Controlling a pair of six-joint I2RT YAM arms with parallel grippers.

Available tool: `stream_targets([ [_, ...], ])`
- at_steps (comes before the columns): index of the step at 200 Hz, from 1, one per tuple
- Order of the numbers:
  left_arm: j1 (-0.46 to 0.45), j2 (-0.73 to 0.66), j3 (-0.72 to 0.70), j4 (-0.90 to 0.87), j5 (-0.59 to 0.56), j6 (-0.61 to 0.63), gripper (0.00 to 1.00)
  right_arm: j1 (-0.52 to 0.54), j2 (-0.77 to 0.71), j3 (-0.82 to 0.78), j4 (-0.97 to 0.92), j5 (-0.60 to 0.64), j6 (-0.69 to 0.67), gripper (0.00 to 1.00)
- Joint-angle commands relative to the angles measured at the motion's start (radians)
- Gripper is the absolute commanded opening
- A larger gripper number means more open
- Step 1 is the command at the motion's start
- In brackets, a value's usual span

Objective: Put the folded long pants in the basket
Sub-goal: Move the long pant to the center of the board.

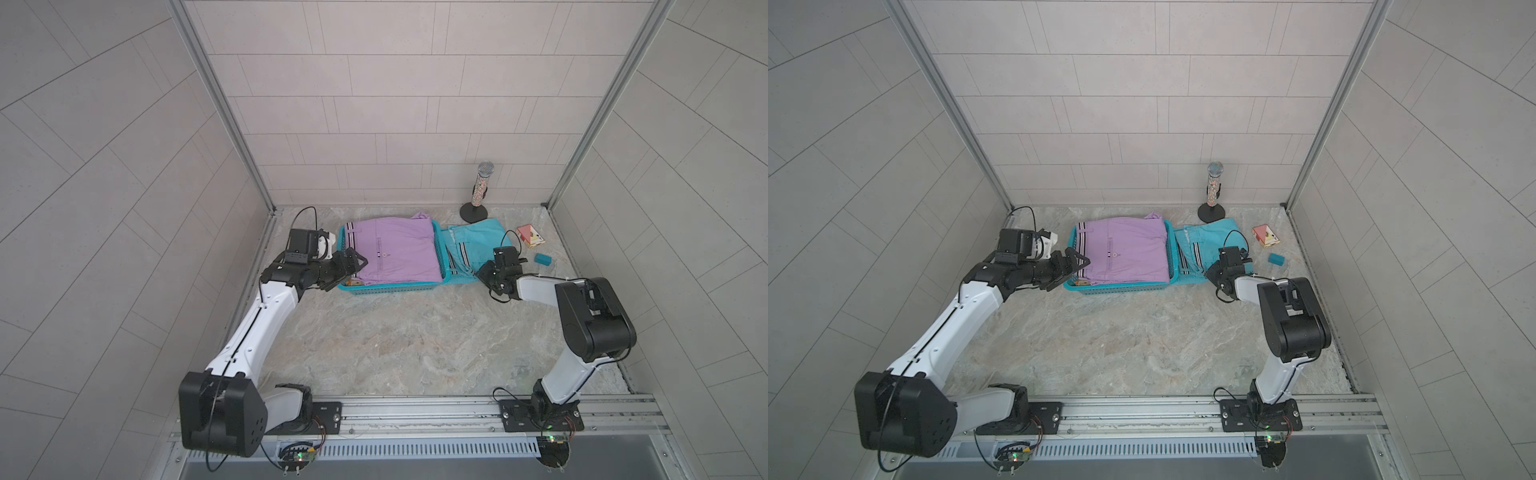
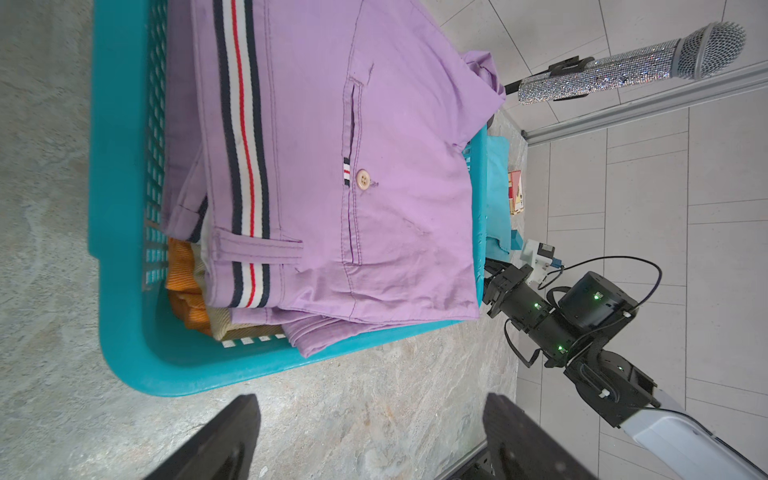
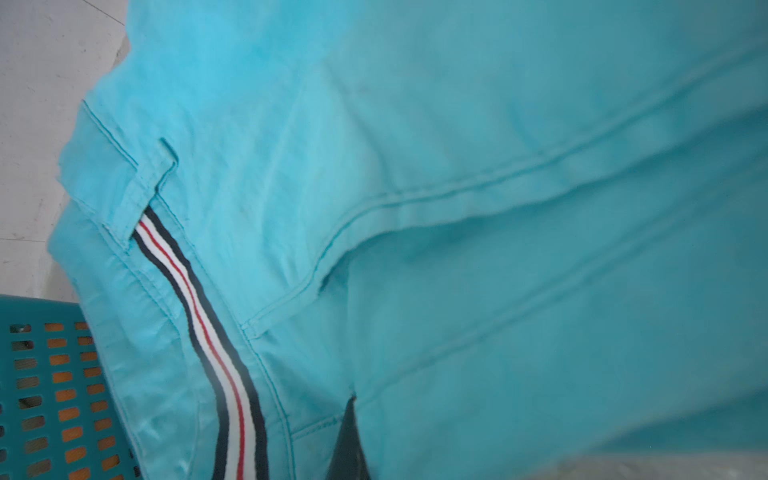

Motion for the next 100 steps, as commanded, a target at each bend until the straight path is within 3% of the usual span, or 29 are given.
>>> stream_targets([
  [1,-0.008,-0.022,-0.026,-0.015,0.012,0.004,0.9,0.001,-0.081,-0.079,-0.134,0.033,-0.018,0.0],
  [21,-0.048,-0.043,-0.053,-0.019,-0.001,-0.022,0.9,0.0,-0.224,-0.159,-0.232,0.06,-0.01,0.0],
  [55,-0.205,-0.094,-0.156,0.059,-0.044,-0.117,0.9,0.002,-0.508,-0.275,-0.489,0.077,-0.015,0.0],
  [100,-0.353,-0.134,-0.318,0.199,-0.102,-0.247,0.9,0.013,-0.844,-0.366,-0.761,-0.012,0.005,0.0],
])
